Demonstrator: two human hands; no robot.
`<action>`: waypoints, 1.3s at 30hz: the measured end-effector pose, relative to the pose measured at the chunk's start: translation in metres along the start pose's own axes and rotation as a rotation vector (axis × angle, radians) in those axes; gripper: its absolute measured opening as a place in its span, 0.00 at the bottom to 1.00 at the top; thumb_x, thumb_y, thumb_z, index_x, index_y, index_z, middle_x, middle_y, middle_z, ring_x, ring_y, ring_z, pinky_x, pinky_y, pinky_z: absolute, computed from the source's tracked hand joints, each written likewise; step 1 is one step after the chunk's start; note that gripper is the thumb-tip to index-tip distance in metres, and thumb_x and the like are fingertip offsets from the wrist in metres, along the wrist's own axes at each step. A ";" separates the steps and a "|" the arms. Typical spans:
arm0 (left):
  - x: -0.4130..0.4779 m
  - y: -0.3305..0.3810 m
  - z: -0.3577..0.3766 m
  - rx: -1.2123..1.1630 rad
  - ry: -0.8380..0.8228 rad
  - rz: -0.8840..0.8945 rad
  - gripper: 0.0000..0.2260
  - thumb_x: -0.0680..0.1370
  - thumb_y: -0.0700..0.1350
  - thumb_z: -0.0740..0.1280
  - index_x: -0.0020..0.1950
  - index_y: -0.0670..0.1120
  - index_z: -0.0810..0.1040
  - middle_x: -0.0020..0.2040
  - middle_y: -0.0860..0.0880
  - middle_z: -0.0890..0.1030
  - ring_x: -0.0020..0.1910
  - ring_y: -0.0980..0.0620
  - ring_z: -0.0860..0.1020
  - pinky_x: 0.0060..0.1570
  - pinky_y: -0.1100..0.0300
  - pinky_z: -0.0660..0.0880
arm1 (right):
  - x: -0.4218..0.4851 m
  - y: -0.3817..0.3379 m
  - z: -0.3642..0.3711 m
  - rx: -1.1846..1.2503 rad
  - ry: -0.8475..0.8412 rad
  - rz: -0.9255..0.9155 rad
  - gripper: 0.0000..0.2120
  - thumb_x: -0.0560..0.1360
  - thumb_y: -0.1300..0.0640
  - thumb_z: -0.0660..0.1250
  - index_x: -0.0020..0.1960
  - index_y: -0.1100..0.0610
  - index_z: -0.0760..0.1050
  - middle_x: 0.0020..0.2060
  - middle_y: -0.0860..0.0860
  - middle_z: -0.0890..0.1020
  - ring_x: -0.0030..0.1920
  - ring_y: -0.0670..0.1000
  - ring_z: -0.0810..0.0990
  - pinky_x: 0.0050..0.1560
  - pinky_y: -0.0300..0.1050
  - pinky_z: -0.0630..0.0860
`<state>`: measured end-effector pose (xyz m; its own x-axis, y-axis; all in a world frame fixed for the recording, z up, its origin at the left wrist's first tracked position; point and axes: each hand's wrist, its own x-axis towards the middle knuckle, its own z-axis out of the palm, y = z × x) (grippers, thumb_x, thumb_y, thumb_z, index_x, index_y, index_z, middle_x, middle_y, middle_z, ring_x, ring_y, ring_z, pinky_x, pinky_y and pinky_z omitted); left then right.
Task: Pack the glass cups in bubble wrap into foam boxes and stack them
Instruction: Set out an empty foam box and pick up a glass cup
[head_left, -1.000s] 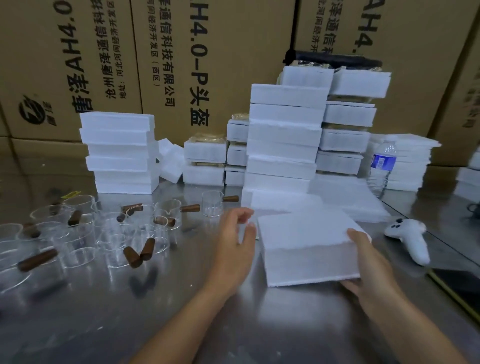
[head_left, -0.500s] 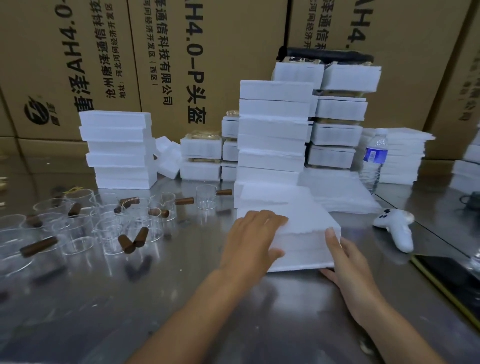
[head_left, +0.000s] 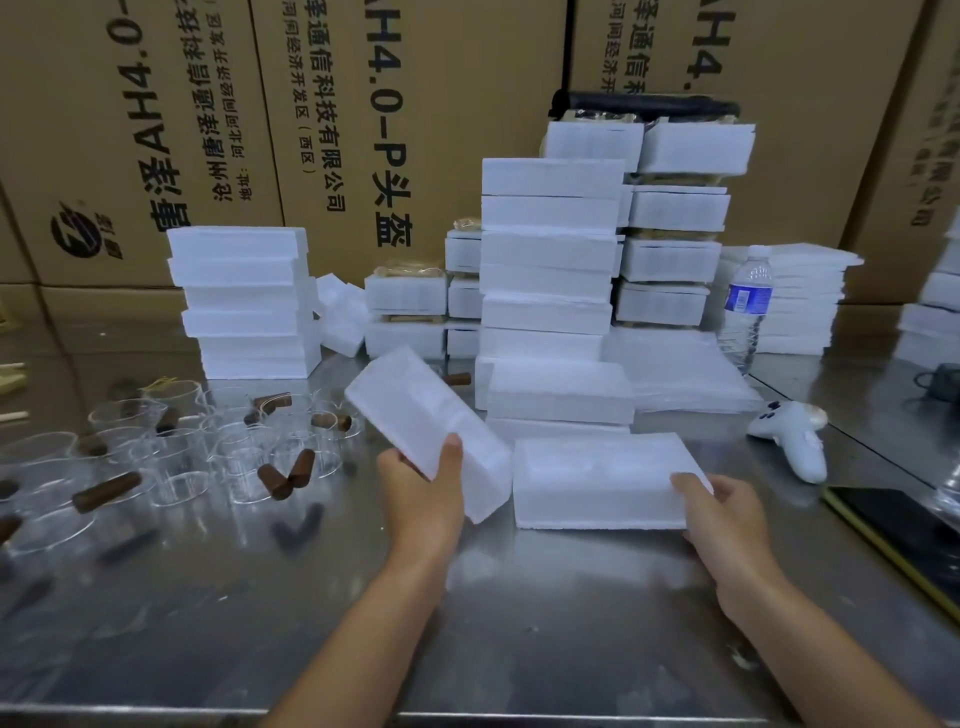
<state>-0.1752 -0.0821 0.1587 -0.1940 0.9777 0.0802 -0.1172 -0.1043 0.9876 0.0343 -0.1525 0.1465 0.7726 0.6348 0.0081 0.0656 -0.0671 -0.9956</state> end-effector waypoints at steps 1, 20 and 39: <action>0.001 0.001 -0.001 -0.027 0.000 -0.047 0.08 0.77 0.48 0.67 0.50 0.48 0.70 0.47 0.52 0.78 0.41 0.58 0.76 0.37 0.58 0.75 | -0.001 0.000 0.000 -0.028 0.007 -0.026 0.09 0.75 0.57 0.63 0.49 0.62 0.76 0.41 0.55 0.79 0.39 0.53 0.76 0.38 0.45 0.72; 0.023 0.025 -0.057 0.122 -0.445 -0.544 0.12 0.80 0.46 0.65 0.54 0.36 0.73 0.39 0.40 0.81 0.34 0.44 0.82 0.28 0.57 0.79 | 0.006 0.003 -0.002 -0.228 0.114 -0.220 0.27 0.73 0.59 0.67 0.68 0.61 0.61 0.61 0.57 0.72 0.57 0.57 0.72 0.55 0.49 0.68; 0.043 -0.017 0.010 0.978 -0.252 1.009 0.09 0.70 0.52 0.74 0.35 0.51 0.78 0.28 0.54 0.78 0.26 0.54 0.77 0.26 0.65 0.68 | 0.029 -0.103 0.221 -0.553 -0.670 -0.636 0.23 0.78 0.62 0.59 0.71 0.56 0.58 0.65 0.55 0.69 0.63 0.54 0.70 0.53 0.39 0.65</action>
<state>-0.1714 -0.0361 0.1468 0.3989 0.5783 0.7116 0.6923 -0.6988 0.1798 -0.0901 0.0430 0.2285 0.0038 0.9572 0.2893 0.7396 0.1920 -0.6450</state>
